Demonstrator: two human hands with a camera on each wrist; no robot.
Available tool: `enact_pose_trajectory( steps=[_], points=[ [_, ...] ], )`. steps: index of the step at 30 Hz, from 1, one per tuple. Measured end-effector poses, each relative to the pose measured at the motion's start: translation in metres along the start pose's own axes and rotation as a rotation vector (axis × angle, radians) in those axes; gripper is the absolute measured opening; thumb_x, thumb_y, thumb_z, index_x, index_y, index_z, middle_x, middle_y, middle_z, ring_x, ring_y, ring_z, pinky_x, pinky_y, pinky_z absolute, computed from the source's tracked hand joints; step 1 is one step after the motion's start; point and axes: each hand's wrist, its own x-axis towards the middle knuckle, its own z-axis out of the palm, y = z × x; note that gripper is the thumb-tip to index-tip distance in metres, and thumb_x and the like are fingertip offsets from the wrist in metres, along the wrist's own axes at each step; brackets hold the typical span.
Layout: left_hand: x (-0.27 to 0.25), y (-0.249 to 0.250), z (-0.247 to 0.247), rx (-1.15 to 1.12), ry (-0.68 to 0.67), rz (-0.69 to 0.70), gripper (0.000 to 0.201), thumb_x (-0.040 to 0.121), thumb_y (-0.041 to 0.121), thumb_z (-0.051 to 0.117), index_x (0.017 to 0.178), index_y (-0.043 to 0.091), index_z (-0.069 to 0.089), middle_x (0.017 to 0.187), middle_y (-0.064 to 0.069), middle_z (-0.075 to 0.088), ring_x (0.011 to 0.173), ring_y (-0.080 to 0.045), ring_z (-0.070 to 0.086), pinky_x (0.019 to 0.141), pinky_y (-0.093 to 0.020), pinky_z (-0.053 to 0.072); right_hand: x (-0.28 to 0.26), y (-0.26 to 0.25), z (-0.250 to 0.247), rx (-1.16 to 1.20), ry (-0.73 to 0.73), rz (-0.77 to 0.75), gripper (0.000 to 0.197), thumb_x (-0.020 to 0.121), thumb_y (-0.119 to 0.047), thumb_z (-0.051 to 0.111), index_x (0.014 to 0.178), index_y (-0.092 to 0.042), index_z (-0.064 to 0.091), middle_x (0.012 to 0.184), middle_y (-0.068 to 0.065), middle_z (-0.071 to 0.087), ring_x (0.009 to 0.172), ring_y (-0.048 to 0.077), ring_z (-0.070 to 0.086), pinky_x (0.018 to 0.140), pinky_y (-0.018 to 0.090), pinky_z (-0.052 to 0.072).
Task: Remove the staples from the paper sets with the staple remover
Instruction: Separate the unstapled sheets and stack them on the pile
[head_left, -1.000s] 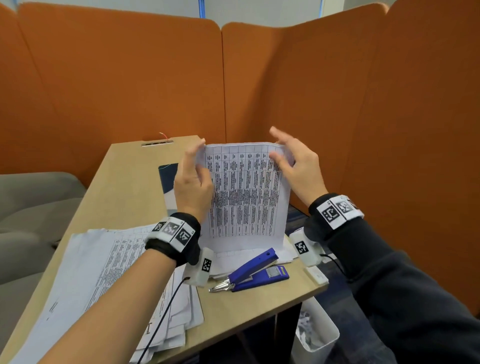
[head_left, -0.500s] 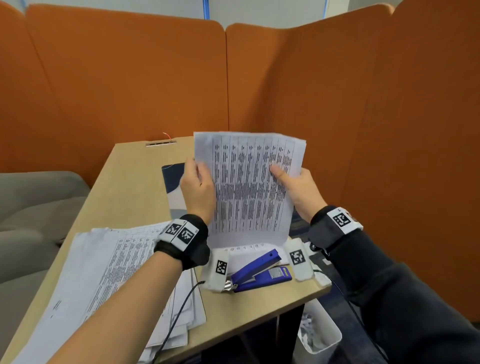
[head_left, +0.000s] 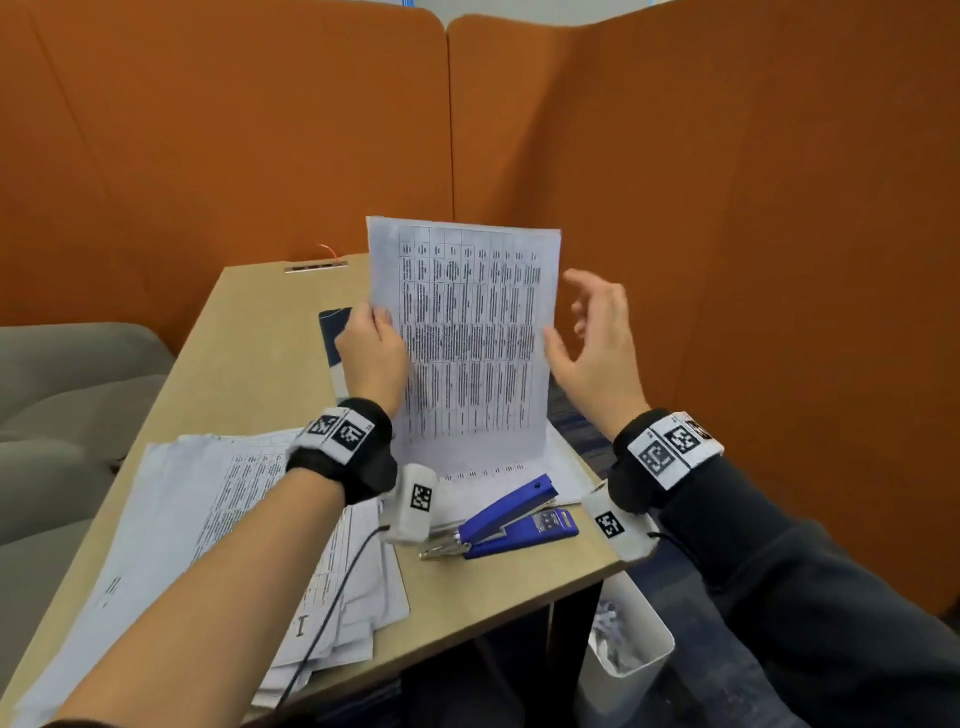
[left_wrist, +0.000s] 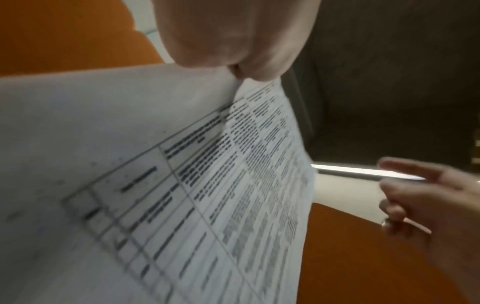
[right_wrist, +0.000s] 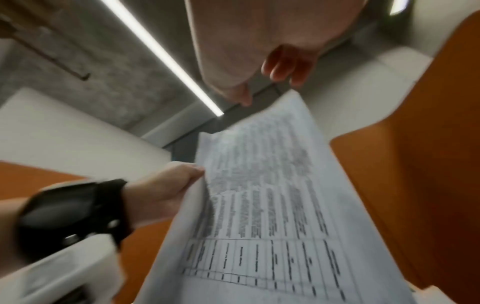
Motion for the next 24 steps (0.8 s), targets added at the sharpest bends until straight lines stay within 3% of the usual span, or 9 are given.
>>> enact_pose_trajectory(
  steps=[1, 4, 6, 9, 14, 16, 18, 21, 24],
  points=[
    [0.003, 0.000, -0.002, 0.040, -0.035, 0.000, 0.022, 0.099, 0.005, 0.040, 0.077, 0.003, 0.042, 0.062, 0.004, 0.036, 0.056, -0.007, 0.032, 0.056, -0.029, 0.014, -0.001, -0.011, 0.000, 0.015, -0.172, -0.066, 0.041, 0.090, -0.020, 0.063, 0.128, -0.013, 0.050, 0.102, -0.003, 0.050, 0.082, 0.000, 0.048, 0.072, 0.017, 0.045],
    [0.006, -0.009, -0.005, 0.117, -0.130, -0.040, 0.022, 0.099, 0.009, 0.040, 0.078, 0.003, 0.047, 0.069, -0.005, 0.047, 0.064, -0.019, 0.040, 0.060, -0.030, 0.024, -0.021, -0.027, 0.014, -0.234, -1.067, -0.033, 0.044, 0.088, -0.045, 0.064, 0.125, -0.022, 0.057, 0.100, -0.003, 0.062, 0.085, 0.012, 0.057, 0.072, 0.027, 0.049],
    [0.005, -0.021, -0.007, 0.118, -0.161, -0.076, 0.023, 0.098, 0.010, 0.039, 0.077, 0.005, 0.048, 0.073, -0.009, 0.049, 0.069, -0.024, 0.043, 0.062, -0.031, 0.031, -0.044, -0.021, 0.025, -0.464, -1.375, -0.066, 0.043, 0.083, -0.049, 0.069, 0.116, -0.023, 0.062, 0.101, -0.003, 0.063, 0.088, 0.014, 0.055, 0.068, 0.028, 0.042],
    [0.002, -0.027, -0.015, 0.110, -0.187, -0.114, 0.030, 0.098, 0.008, 0.038, 0.068, 0.009, 0.041, 0.066, -0.002, 0.042, 0.064, -0.021, 0.039, 0.060, -0.032, 0.029, -0.071, -0.013, 0.033, -0.577, -1.315, -0.232, 0.022, 0.080, -0.042, 0.068, 0.088, -0.025, 0.056, 0.092, -0.002, 0.062, 0.082, 0.019, 0.055, 0.061, 0.029, 0.035],
    [-0.002, -0.020, -0.022, 0.064, -0.203, -0.122, 0.039, 0.093, 0.004, 0.040, 0.058, 0.015, 0.027, 0.057, 0.001, 0.030, 0.052, -0.014, 0.027, 0.052, -0.033, 0.020, -0.095, -0.013, 0.030, -0.560, -1.238, -0.287, 0.024, 0.088, -0.040, 0.060, 0.089, -0.023, 0.042, 0.092, 0.002, 0.062, 0.073, 0.021, 0.049, 0.064, 0.032, 0.037],
    [-0.003, -0.015, -0.023, 0.033, -0.198, -0.127, 0.040, 0.093, 0.003, 0.040, 0.056, 0.015, 0.027, 0.055, 0.001, 0.029, 0.051, -0.013, 0.026, 0.047, -0.026, 0.021, -0.094, -0.011, 0.023, -0.532, -1.250, -0.215, 0.027, 0.088, -0.039, 0.061, 0.092, -0.022, 0.040, 0.089, 0.003, 0.059, 0.073, 0.022, 0.048, 0.062, 0.032, 0.036],
    [-0.003, -0.012, -0.025, 0.023, -0.195, -0.126, 0.040, 0.093, 0.003, 0.040, 0.056, 0.015, 0.028, 0.054, 0.002, 0.029, 0.050, -0.013, 0.026, 0.044, -0.021, 0.019, -0.079, -0.011, 0.010, -0.337, -1.230, -0.039, 0.032, 0.084, -0.035, 0.067, 0.095, -0.023, 0.039, 0.085, -0.002, 0.056, 0.073, 0.020, 0.050, 0.057, 0.029, 0.036],
    [-0.003, -0.006, -0.025, 0.002, -0.211, -0.081, 0.036, 0.093, 0.006, 0.041, 0.059, 0.014, 0.030, 0.055, 0.002, 0.028, 0.050, -0.013, 0.025, 0.047, -0.025, 0.018, -0.035, -0.019, -0.015, -0.039, -0.926, 0.106, 0.045, 0.075, -0.034, 0.080, 0.103, -0.026, 0.046, 0.083, -0.003, 0.064, 0.071, 0.013, 0.059, 0.061, 0.026, 0.045],
    [-0.007, 0.012, -0.019, -0.066, -0.225, 0.001, 0.035, 0.092, 0.007, 0.043, 0.060, 0.013, 0.032, 0.055, 0.003, 0.028, 0.050, -0.010, 0.024, 0.051, -0.027, 0.019, 0.019, -0.030, -0.032, 0.141, -0.373, 0.115, 0.035, 0.081, -0.039, 0.075, 0.092, -0.011, 0.058, 0.077, 0.003, 0.059, 0.063, 0.015, 0.050, 0.061, 0.030, 0.041]
  ],
)
